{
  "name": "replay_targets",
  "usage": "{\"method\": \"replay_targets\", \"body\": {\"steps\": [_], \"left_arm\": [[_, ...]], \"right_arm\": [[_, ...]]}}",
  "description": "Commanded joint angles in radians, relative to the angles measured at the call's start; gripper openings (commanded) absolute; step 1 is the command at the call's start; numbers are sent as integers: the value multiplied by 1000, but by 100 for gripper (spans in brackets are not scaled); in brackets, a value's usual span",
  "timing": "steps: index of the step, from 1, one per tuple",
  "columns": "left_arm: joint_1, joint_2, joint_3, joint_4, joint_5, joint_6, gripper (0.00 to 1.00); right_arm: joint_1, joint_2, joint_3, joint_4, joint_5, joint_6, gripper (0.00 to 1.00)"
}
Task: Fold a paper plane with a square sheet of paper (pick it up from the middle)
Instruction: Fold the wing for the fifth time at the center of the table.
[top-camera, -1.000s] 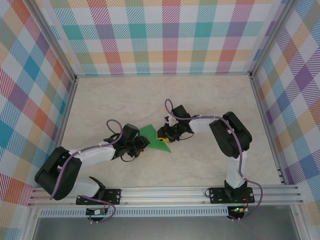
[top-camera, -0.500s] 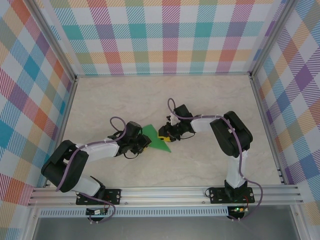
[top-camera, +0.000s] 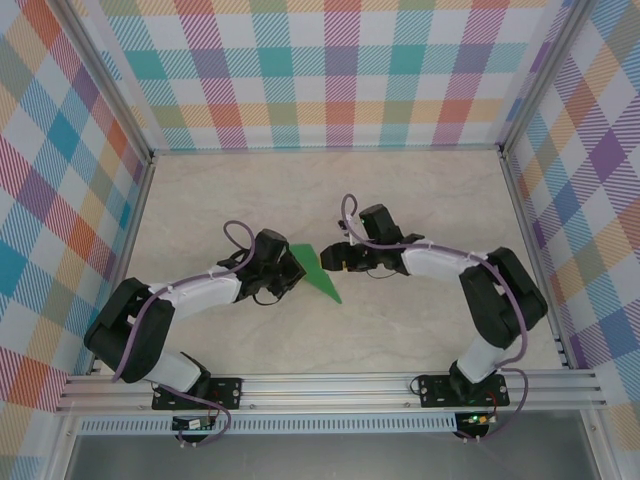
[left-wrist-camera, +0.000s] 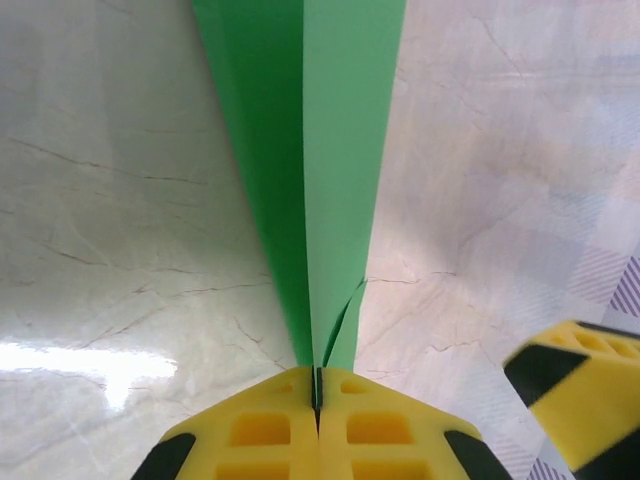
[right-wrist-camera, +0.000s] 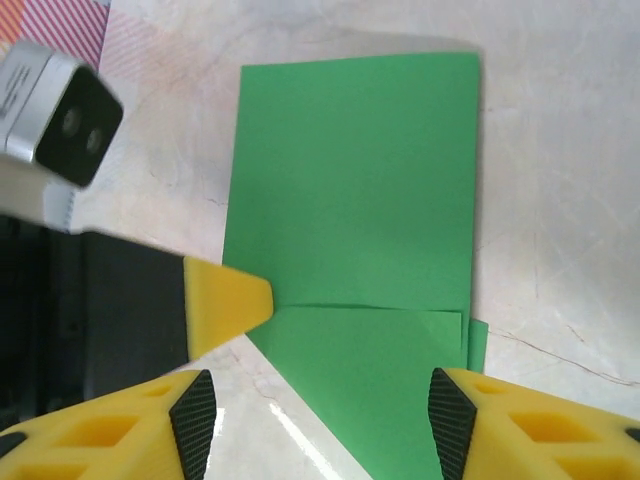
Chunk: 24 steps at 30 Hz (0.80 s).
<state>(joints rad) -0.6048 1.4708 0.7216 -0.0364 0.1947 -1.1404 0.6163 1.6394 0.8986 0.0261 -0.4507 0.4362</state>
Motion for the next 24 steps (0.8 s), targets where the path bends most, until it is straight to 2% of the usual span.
{"method": "replay_targets", "body": {"steps": [1,4,10,16,22,24], "left_arm": [[-4,5,45,-86,15,18,3],[-4,5,61,-111,15,21,3],[-4,4,83,-143,17,24,4],[-4,2,104,-170,22,25,3],[-4,6,118,-181,23,25,4],[-4,8,119,-181,23,25,3]], "right_arm": [[48,-76,-92,108,159,-207,60],[79,-106,-175,239,189,-335,61],[167,-94,-247,356,228,-597,62],[231,-22,-267,500,317,-716,63],[267,45,-271,597,399,-766,61],[269,71,-271,658,423,-768,57]]}}
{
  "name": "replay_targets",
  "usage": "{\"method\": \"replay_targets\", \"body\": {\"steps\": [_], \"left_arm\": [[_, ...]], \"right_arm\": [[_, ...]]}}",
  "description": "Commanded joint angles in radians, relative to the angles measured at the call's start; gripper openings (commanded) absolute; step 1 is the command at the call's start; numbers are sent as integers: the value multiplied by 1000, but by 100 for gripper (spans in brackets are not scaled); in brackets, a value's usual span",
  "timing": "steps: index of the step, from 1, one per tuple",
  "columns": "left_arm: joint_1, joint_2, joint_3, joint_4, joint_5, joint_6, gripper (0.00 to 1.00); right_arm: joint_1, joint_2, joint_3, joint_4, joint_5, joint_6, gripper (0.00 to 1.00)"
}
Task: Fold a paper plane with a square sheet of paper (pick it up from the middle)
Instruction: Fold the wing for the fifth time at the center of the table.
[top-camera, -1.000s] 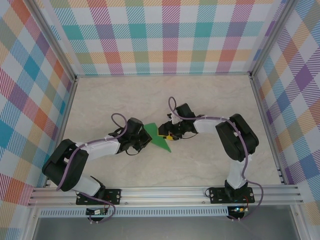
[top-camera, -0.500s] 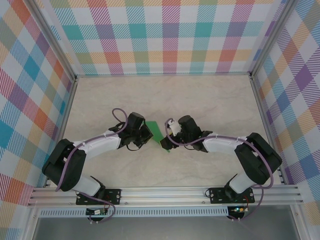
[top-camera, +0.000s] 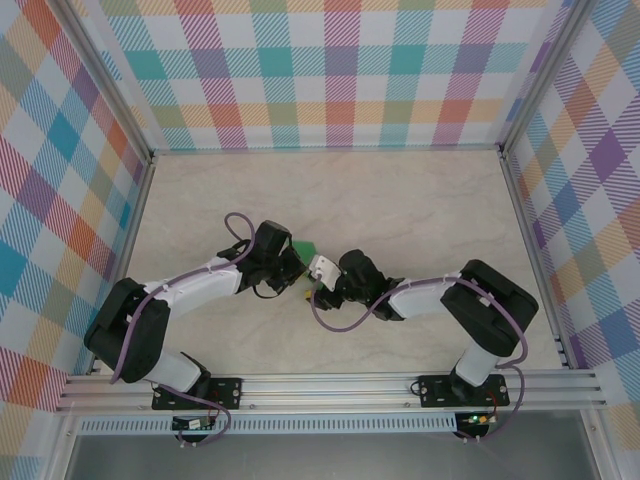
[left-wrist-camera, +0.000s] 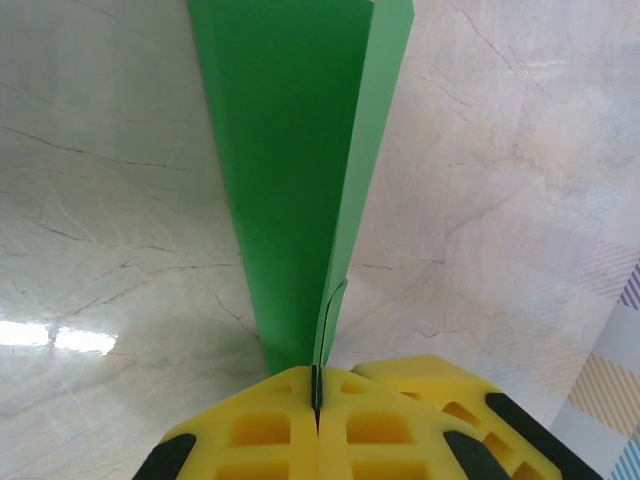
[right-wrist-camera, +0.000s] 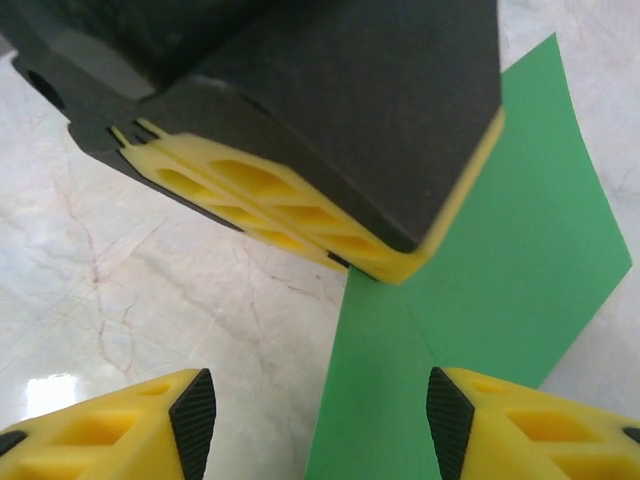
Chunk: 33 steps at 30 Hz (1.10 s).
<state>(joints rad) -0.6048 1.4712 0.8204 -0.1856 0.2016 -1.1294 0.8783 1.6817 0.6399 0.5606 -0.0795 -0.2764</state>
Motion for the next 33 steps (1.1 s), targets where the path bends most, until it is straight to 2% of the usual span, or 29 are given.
{"method": "replay_targets", "body": {"steps": [1,8,14,19,26,33], "left_arm": [[-4,9,23,-34,14,13,4],[-4,14,26,-43,11,8,4],[-4,15,28,-43,8,3,3],[-3,20,34,-42,9,0,3],[-4,21,35,-51,2,0,4],[-4,26,36,-56,5,4,4]], "right_arm": [[7,41,-14,144,66,-57,54],[10,90,-32,232,117,-50,36],[16,112,-33,252,127,-67,32],[22,130,-13,241,130,-82,26],[25,118,-16,235,126,-80,25],[27,75,-12,218,115,-54,39]]}}
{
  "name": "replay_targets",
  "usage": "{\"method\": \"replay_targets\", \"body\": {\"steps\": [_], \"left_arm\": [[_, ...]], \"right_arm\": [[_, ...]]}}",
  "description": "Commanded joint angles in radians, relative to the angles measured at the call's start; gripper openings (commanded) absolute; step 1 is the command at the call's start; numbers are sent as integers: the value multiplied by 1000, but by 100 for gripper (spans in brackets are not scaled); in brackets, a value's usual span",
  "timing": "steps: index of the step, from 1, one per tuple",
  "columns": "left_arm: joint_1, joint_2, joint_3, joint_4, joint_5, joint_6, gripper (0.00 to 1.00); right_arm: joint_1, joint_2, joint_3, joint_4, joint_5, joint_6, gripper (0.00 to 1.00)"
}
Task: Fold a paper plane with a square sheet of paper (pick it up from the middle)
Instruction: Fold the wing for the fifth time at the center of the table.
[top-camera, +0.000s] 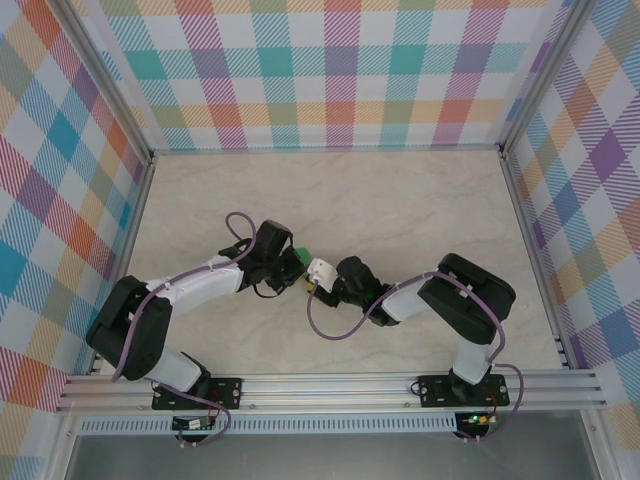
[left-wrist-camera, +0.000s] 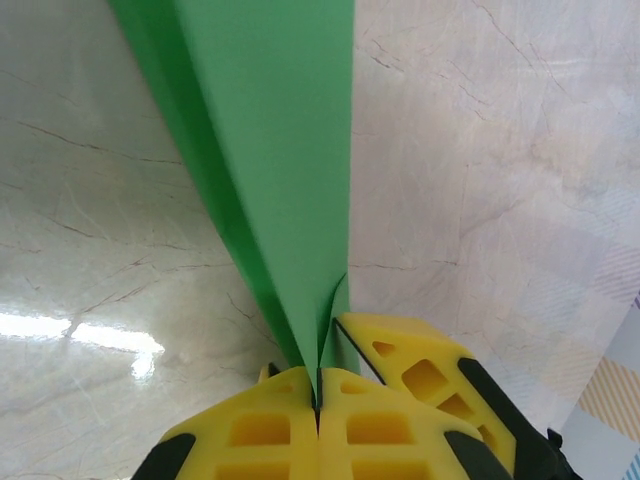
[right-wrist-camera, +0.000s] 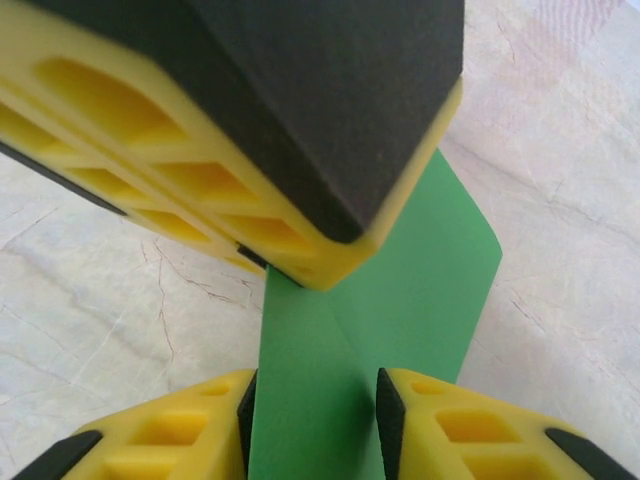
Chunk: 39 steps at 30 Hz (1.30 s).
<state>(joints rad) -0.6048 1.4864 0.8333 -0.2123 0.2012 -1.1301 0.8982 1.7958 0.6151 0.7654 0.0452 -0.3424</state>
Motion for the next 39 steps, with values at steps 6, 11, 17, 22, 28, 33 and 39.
{"method": "replay_targets", "body": {"steps": [6,11,17,22,28,33,39], "left_arm": [[-4,11,23,-34,4,4,4],[-4,11,24,-32,8,4,4],[-4,4,28,-38,7,6,4],[-4,2,29,-38,7,6,4],[-4,0,31,-41,4,7,5],[-1,-10,36,-54,-4,13,7],[50,-87,42,-151,-53,49,28]], "right_arm": [[7,-58,11,5,-4,12,43],[7,-43,17,-9,-4,12,35],[7,-15,24,-10,-1,13,32],[7,-7,34,-26,1,12,30],[7,5,41,-36,3,18,30],[7,9,47,-47,6,27,18],[5,-9,55,-87,-23,103,10]]}}
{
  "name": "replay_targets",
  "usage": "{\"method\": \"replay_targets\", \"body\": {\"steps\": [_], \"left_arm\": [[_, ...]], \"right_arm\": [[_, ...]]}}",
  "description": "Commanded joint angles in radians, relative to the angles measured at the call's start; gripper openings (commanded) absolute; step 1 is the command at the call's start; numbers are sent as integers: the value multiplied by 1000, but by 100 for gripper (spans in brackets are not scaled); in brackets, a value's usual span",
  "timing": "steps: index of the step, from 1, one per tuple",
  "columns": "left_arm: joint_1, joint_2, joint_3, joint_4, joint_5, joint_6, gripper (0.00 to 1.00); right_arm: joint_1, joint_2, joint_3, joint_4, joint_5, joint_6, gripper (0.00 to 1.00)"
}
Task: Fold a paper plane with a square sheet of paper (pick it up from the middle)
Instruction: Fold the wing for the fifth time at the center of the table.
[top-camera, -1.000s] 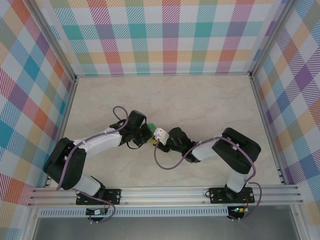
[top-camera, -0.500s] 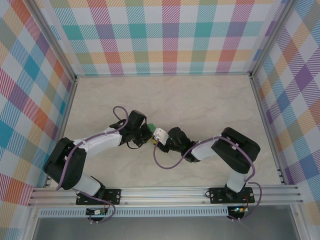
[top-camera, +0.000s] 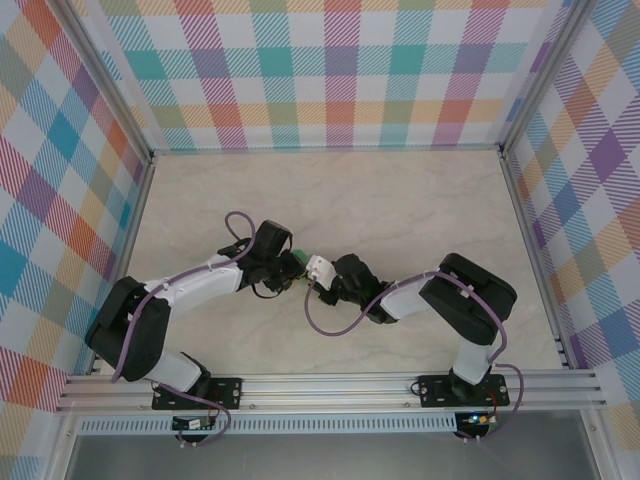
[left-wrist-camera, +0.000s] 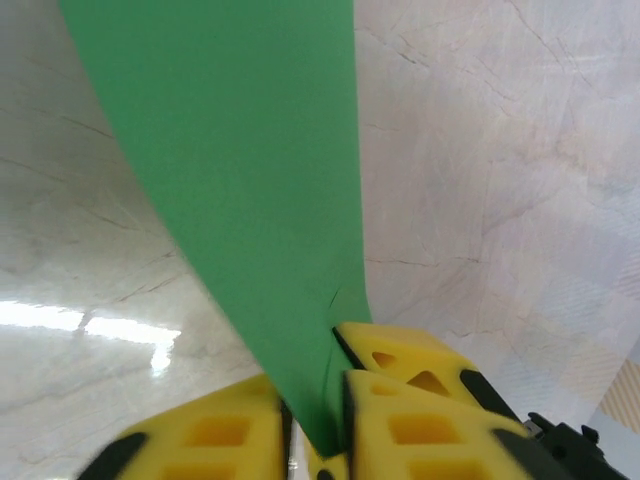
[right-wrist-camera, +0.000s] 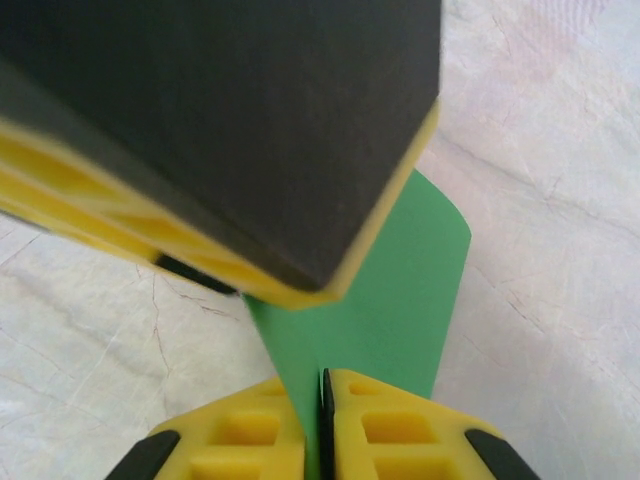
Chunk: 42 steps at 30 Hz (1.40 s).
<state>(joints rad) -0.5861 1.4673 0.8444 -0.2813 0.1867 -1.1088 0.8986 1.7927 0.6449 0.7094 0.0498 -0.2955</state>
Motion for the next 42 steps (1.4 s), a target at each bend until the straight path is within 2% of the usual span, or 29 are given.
{"method": "replay_targets", "body": {"steps": [1,6,12,18,23,29,35,42], "left_arm": [[43,-90,31,-104,-54,38,33],[84,-193,-11,-145,-107,64,47],[86,-319,-165,-8,-95,37,51],[84,-389,-320,175,-34,17,41],[71,-367,-394,316,10,-2,31],[54,-297,-393,389,24,8,23],[37,-197,-362,436,36,27,20],[25,-116,-316,468,42,53,17]], "right_arm": [[5,-11,26,-39,-43,84,10],[4,-21,50,-120,-133,248,9],[-11,-23,84,-188,-230,448,9],[-60,-7,107,-216,-354,641,9],[-82,20,127,-218,-426,749,10],[-96,46,148,-240,-466,800,13],[-105,53,154,-278,-485,824,14],[-110,67,153,-317,-517,843,21]]}}
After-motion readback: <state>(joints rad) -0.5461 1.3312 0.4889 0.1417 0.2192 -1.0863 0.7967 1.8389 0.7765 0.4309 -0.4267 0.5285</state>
